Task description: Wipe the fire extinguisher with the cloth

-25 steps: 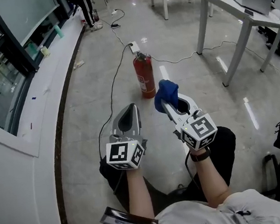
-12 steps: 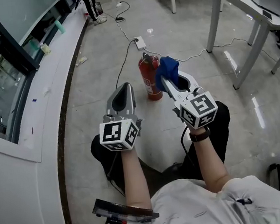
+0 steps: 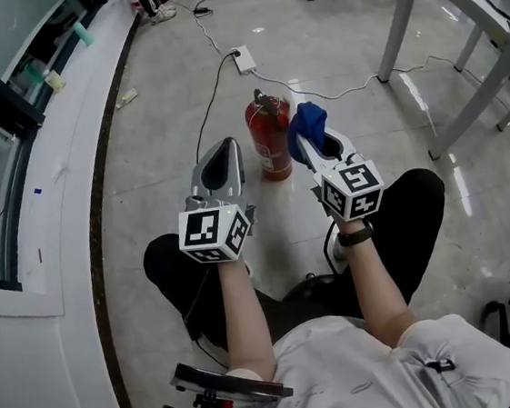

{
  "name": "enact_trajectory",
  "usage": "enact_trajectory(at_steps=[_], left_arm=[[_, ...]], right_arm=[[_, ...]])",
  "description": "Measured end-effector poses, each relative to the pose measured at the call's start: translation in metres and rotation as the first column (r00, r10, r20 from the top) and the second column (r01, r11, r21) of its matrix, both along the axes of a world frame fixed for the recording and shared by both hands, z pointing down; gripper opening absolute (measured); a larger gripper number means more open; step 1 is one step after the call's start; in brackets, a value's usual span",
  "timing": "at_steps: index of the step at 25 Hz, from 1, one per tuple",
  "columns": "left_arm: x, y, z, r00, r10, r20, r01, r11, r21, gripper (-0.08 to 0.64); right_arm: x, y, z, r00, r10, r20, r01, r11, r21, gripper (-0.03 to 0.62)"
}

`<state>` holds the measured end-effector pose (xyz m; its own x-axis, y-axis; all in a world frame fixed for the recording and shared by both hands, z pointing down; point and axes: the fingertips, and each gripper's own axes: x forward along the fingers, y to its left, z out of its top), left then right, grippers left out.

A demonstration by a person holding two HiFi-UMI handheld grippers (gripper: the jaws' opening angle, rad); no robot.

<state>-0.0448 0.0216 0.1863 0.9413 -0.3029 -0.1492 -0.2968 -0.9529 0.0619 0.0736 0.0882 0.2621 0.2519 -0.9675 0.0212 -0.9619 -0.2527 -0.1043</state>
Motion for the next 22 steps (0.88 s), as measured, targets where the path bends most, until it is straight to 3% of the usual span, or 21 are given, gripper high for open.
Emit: enact_trajectory(at_steps=[4, 7, 10, 16, 20, 22], left_arm=[[0.023, -0.032, 0.033, 0.999, -0.013, 0.032, 0.014, 0.999, -0.032, 0.000], [0.036, -0.049, 0.048, 0.999, -0.019, 0.040, 0.021, 0.998, -0.060, 0.000], [0.050, -0.059, 0.055, 0.999, -0.019, 0.048, 0.022, 0.997, -0.078, 0.000], [0.071, -0.073, 0.065, 0.998, -0.019, 0.057, 0.024, 0.996, -0.083, 0.000], [0.081, -0.082, 0.078, 0.998, -0.020, 0.068, 0.026, 0.994, -0.104, 0.000], [0.089, -0.087, 0.085, 0.997, -0.013, 0.075, 0.021, 0.994, -0.109, 0.000]], right_arm=[[0.026, -0.022, 0.077, 0.976, 0.048, 0.212, -0.040, 0.998, -0.042, 0.083], [0.034, -0.043, 0.132, 0.926, 0.037, 0.377, -0.018, 0.998, -0.053, 0.083], [0.036, -0.066, 0.159, 0.882, -0.015, 0.470, 0.016, 1.000, 0.002, 0.081], [0.038, -0.097, 0.171, 0.909, -0.062, 0.413, 0.036, 0.997, 0.071, 0.083], [0.033, -0.108, 0.193, 0.967, -0.032, 0.255, 0.030, 0.999, 0.009, 0.083], [0.031, -0.111, 0.214, 0.980, -0.018, 0.197, 0.030, 0.998, -0.058, 0.083]])
